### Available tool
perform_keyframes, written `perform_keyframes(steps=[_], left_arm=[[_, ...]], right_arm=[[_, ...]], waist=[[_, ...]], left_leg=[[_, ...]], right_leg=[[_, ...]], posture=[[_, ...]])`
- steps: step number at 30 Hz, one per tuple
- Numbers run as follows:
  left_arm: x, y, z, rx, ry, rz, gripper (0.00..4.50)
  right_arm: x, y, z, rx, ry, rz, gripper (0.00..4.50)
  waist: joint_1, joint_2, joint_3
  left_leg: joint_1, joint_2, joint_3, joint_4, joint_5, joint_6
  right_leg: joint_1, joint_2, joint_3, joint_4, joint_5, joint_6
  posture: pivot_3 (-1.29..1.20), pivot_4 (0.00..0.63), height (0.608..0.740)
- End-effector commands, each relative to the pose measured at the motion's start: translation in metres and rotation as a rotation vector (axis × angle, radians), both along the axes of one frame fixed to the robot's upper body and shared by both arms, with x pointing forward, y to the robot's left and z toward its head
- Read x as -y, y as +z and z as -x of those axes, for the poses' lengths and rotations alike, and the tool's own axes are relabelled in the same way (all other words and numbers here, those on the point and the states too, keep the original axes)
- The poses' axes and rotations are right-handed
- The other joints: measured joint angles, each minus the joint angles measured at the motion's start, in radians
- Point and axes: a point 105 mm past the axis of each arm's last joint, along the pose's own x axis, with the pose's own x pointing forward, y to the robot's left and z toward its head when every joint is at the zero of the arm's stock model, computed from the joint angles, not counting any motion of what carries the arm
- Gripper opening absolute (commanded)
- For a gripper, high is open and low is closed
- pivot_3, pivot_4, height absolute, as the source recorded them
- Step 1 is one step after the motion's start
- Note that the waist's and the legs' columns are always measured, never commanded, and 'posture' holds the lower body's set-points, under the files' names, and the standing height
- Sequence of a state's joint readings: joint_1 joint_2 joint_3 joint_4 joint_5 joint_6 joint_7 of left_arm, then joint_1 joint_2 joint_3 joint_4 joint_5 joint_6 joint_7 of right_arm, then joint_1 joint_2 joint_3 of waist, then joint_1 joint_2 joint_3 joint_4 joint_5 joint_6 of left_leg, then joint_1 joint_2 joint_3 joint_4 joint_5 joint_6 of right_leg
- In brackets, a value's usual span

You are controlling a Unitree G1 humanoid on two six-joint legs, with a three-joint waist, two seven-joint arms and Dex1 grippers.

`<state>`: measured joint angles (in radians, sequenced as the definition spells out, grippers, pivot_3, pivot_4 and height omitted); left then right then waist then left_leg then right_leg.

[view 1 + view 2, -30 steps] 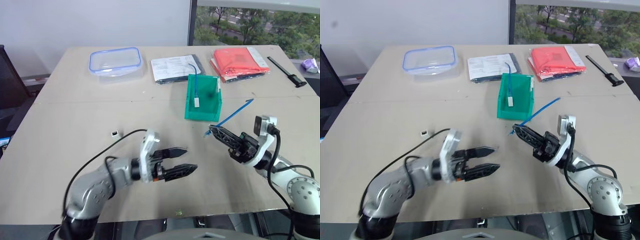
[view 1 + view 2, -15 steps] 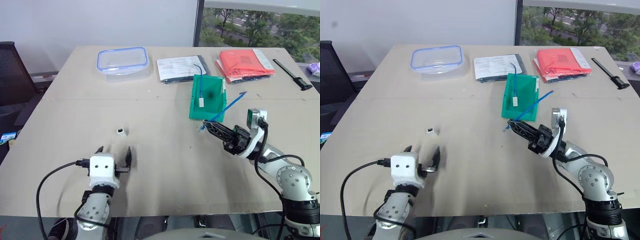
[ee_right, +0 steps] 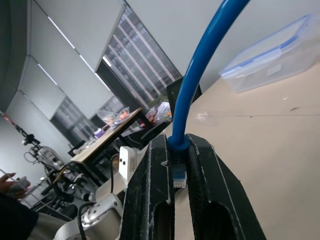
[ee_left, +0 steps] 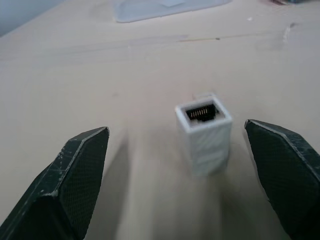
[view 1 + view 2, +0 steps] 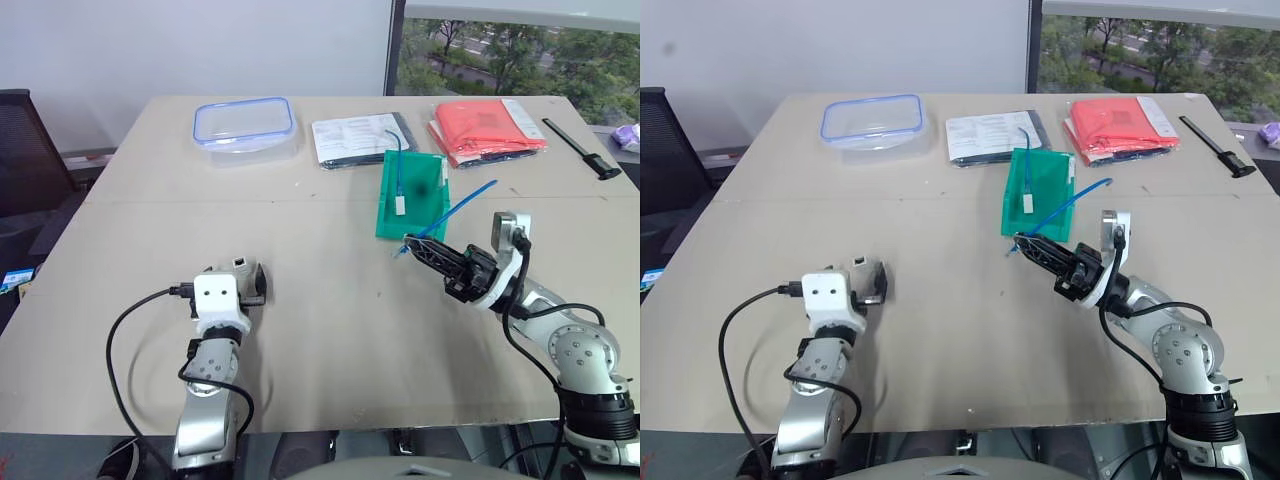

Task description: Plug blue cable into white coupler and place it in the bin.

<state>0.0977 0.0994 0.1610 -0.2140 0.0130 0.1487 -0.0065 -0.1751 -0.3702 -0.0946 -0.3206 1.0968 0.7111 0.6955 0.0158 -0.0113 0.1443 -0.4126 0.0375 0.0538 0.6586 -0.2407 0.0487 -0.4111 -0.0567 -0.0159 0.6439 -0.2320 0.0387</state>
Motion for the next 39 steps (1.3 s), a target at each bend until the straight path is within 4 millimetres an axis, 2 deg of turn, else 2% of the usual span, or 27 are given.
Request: perform_keyframes(steps=[1,2,5,8,9,13,16,18,20,24,27,31,39], left_arm=[[0.0,-0.022,0.001,-0.082,0.008,0.063,3.95],[0.003,-0.022,0.001,-0.081,0.001,0.065,3.66],[0.009,-0.024,0.004,-0.091,-0.009,0.074,2.07],[0.012,-0.025,0.004,-0.098,-0.031,0.067,0.77],[0.016,-0.023,0.001,-0.091,-0.062,0.06,0.62],[0.041,-0.009,-0.008,-0.039,-0.285,0.013,0.58],[0.083,0.004,-0.011,-0.009,-0.65,-0.004,0.58],[0.111,0.011,-0.004,-0.008,-0.923,-0.004,0.58],[0.129,0.015,0.004,-0.011,-1.137,-0.021,0.58],[0.151,0.017,0.016,-0.044,-1.492,-0.072,0.58],[0.157,0.015,0.015,-0.065,-1.631,-0.122,0.58],[0.163,0.012,0.007,-0.074,-1.731,-0.176,0.58],[0.163,0.008,-0.005,-0.083,-1.778,-0.205,0.58]], right_arm=[[0.002,0.007,0.002,0.043,-0.016,-0.01,0.0],[0.002,0.007,0.002,0.044,-0.018,-0.009,0.0],[0.003,0.007,0.003,0.045,-0.023,-0.007,0.0],[0.003,0.007,0.003,0.049,-0.026,-0.002,0.0],[0.003,0.007,0.003,0.055,-0.029,0.005,0.0],[-0.001,0.008,-0.001,0.109,-0.051,0.065,0.0],[-0.012,0.008,-0.001,0.218,-0.029,0.177,0.0],[-0.019,0.006,0.0,0.309,-0.003,0.267,0.0],[-0.025,0.001,0.0,0.389,0.032,0.353,0.0],[-0.033,-0.01,-0.004,0.496,0.099,0.464,0.0],[-0.033,-0.014,-0.007,0.532,0.126,0.499,0.0],[-0.033,-0.025,-0.007,0.559,0.175,0.561,0.0],[-0.033,-0.036,0.001,0.56,0.237,0.594,0.0]], waist=[[0.0,0.001,-0.001],[0.0,0.002,-0.001],[0.0,0.003,-0.002],[0.0,0.003,-0.002],[0.0,0.003,-0.002],[0.004,0.004,-0.002],[0.004,0.004,-0.002],[0.0,0.003,-0.002],[-0.003,0.003,-0.002],[-0.004,0.002,-0.001],[-0.004,0.002,-0.001],[-0.003,0.001,-0.001],[-0.004,0.0,0.001]], left_leg=[[0.0,0.0,0.0,0.0,0.0,0.0],[0.0,0.0,0.0,0.0,0.0,0.0],[0.0,0.0,0.0,0.0,0.0,0.0],[0.0,0.0,0.001,0.0,0.0,0.0],[0.0,0.0,0.001,0.0,0.0,0.0],[0.0,0.0,0.001,0.0,0.0,0.0],[-0.001,0.0,0.0,0.001,0.0,0.0],[-0.002,-0.001,0.0,0.002,0.0,0.0],[-0.002,-0.001,0.002,0.002,0.0,0.0],[-0.002,0.0,0.003,0.002,0.0,0.0],[-0.002,0.0,0.001,0.002,0.0,0.0],[-0.002,0.0,0.002,0.002,0.0,0.0],[-0.002,0.0,0.002,0.002,0.0,0.0]], right_leg=[[0.0,0.0,0.0,0.0,0.0,0.0],[0.0,0.0,0.0,0.0,0.0,0.0],[0.0,0.0,0.001,0.0,0.0,0.0],[0.0,0.0,0.001,0.0,0.0,0.0],[0.0,0.0,0.001,0.0,0.0,0.0],[0.0,0.0,0.001,0.0,0.0,0.0],[0.0,0.0,0.0,0.0,-0.002,-0.004],[-0.001,0.0,0.0,0.0,-0.002,-0.004],[-0.001,0.0,0.001,-0.001,-0.002,-0.004],[-0.002,0.003,0.002,-0.001,-0.002,-0.004],[-0.002,0.006,0.001,-0.001,-0.002,-0.004],[-0.002,0.006,0.001,-0.001,0.0,0.0],[-0.002,0.006,0.002,-0.001,0.0,0.0]], posture=[[0.0,0.15,0.737],[0.0,0.15,0.737],[0.0,0.15,0.737],[0.0,0.15,0.737],[0.0,0.15,0.737],[0.0,0.15,0.737],[0.0,0.15,0.737],[0.0,0.15,0.737],[0.0,0.15,0.737],[0.0,0.15,0.737],[0.0,0.15,0.737],[0.0,0.15,0.737],[0.0,0.15,0.737]])
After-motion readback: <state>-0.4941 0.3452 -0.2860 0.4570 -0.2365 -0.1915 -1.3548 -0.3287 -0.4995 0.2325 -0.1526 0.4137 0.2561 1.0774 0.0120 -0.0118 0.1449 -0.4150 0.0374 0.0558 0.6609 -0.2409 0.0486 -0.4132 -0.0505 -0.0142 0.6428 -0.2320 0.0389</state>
